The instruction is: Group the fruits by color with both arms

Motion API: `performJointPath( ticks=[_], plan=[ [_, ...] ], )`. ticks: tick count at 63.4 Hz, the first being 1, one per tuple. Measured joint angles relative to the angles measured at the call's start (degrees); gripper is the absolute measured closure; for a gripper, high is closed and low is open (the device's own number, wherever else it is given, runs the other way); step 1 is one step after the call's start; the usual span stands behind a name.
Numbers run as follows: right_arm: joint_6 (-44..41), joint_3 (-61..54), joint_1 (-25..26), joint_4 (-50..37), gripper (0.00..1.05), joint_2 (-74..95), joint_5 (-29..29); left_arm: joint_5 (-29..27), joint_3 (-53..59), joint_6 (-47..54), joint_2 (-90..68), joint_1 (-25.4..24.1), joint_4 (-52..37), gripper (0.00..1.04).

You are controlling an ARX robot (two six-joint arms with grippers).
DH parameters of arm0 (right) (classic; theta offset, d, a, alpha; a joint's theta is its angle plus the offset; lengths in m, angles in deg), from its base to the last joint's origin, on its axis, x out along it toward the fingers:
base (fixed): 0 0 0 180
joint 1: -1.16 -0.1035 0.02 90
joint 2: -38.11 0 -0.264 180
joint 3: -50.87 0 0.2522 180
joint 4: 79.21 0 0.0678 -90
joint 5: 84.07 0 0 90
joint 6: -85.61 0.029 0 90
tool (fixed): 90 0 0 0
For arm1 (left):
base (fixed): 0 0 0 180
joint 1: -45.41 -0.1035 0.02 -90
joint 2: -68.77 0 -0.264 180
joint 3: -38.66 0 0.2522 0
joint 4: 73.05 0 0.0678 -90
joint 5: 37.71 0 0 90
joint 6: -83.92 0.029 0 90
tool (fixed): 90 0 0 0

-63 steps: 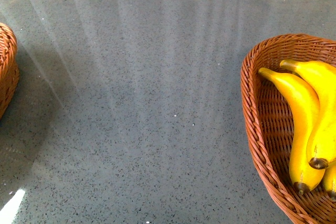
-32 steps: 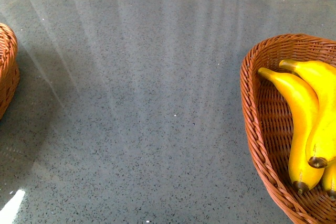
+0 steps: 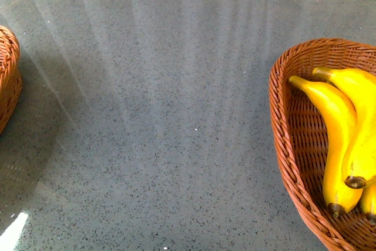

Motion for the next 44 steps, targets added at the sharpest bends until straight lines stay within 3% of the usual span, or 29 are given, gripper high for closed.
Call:
performJointPath(
  ticks=[44],
  plan=[
    [0.00, -0.46, -0.11, 23.67, 1.03, -25.83, 0.37, 0.00, 0.00, 0.00, 0.00, 0.00, 0.00, 0.09]
  ],
)
